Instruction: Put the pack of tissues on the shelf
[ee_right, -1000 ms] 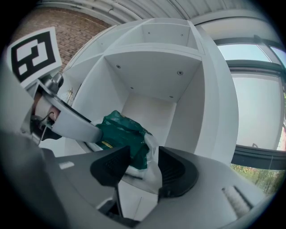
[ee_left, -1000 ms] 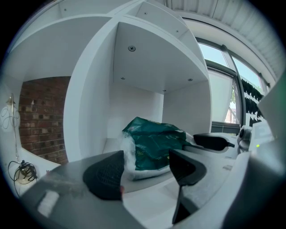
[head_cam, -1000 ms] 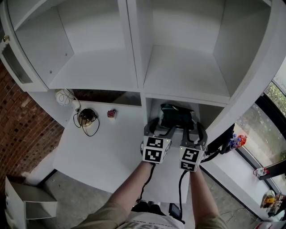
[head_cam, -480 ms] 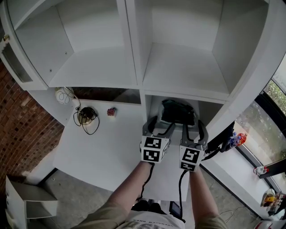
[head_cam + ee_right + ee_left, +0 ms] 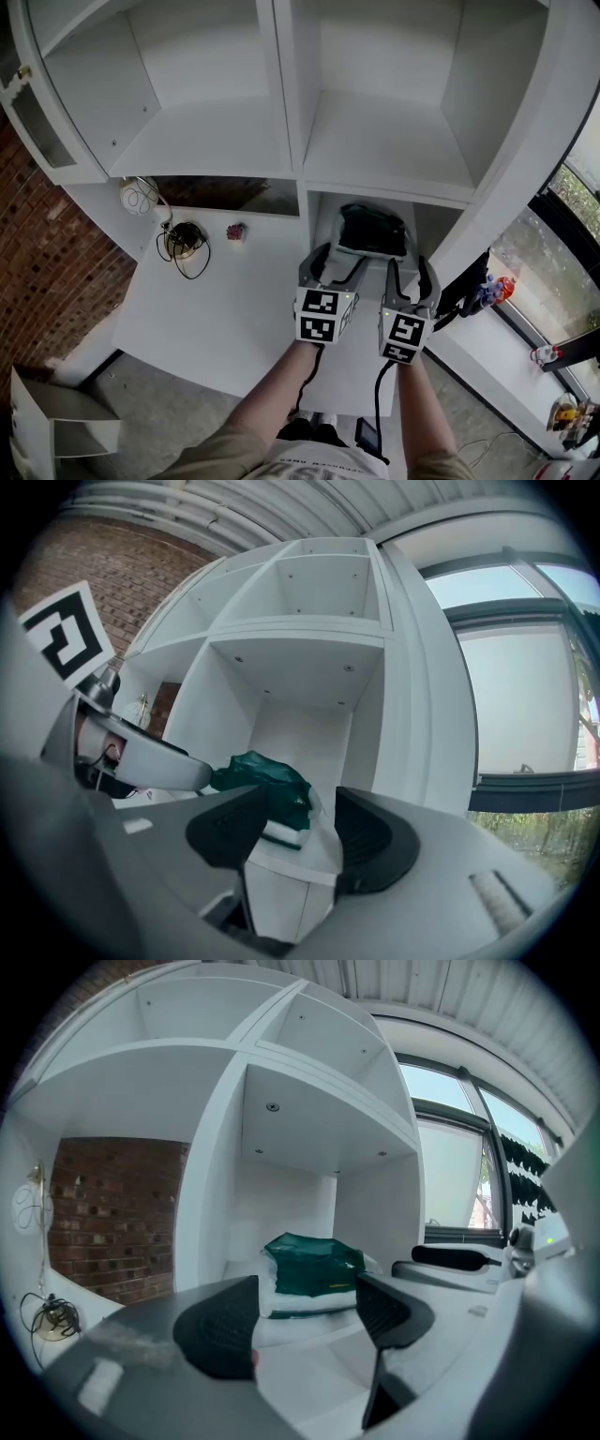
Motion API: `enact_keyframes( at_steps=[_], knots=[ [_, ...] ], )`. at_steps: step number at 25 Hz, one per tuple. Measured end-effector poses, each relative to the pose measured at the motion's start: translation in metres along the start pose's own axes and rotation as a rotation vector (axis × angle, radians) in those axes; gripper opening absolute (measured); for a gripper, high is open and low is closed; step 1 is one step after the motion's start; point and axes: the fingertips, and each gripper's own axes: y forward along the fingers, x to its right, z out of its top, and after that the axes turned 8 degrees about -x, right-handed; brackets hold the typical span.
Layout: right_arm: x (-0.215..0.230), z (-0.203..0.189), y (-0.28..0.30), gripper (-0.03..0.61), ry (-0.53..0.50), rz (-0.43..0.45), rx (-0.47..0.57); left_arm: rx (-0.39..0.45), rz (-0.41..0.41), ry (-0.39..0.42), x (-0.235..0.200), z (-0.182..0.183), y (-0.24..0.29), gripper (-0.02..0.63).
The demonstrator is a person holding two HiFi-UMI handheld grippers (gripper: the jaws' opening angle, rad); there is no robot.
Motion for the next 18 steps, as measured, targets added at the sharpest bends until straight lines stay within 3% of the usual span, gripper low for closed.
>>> enact_keyframes(
  at_steps=[9, 18],
  knots=[
    [-0.002, -0.002, -0.038, 0.164, 0.062, 0.022, -0.012, 0.031, -0.001, 0.024, 0.012, -0.002, -0.033, 0.307],
    [-0.012, 0.007, -0.075, 0.068, 0.065, 0.037, 0.013, 0.075, 0.000, 0.046, 0.024, -0.001, -0.072, 0.145]
  ],
)
